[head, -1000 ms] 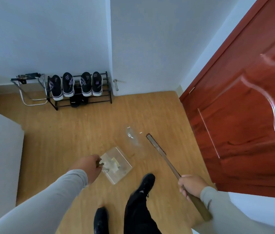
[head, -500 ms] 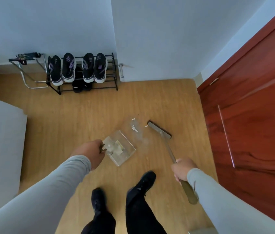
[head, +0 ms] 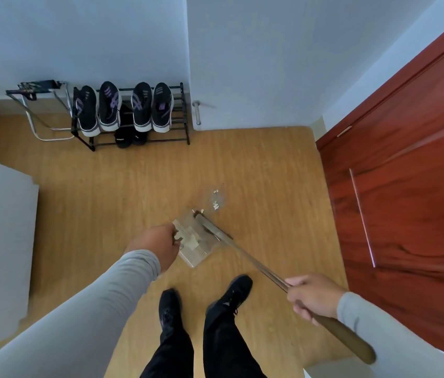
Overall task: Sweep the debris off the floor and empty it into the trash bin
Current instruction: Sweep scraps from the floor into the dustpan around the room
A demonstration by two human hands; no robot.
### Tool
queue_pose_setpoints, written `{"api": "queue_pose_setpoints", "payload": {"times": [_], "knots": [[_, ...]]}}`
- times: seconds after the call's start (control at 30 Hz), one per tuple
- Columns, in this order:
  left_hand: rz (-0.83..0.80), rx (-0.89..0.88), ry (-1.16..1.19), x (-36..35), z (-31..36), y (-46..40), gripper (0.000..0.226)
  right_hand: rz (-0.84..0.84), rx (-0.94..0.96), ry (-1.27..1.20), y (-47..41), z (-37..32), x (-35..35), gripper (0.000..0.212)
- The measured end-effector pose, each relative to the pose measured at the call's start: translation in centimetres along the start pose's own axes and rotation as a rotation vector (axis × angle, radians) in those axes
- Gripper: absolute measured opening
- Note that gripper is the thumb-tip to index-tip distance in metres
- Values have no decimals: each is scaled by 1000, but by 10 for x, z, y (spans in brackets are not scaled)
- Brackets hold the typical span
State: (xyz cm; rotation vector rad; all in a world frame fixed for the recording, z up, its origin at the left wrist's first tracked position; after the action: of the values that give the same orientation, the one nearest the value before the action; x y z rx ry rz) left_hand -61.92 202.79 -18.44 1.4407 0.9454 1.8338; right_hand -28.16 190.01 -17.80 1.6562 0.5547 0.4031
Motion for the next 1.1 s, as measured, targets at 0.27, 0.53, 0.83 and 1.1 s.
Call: {"api": "queue_pose_setpoints", "payload": {"times": [0.27, 0.53, 0.83, 1.1], "knots": [[5, -19, 8, 3, -6, 1, 20, 106, -94, 80, -15, -13, -5, 59], [21, -20, -6, 2, -6, 2, 17, -51, -49, 232, -45, -50, -69, 73], [24, -38, 16, 3, -10, 7, 19, 78, -38, 85, 22, 2, 3, 67], [22, -9, 3, 12, -12, 9, 20, 228, 1, 98, 5, -53, 43, 45]]}}
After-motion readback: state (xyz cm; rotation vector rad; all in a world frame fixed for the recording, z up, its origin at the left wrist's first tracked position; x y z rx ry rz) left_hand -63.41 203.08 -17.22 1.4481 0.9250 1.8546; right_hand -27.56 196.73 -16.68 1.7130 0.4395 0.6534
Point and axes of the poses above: each hand's wrist, its own y-axis away from the middle knuckle, its own x-axis out of the back of the hand, z = x × y, the point moved 10 cm from there along -y, towards the middle knuckle, and after that the axes turned 13 degrees about -z, right-handed, at the moved point
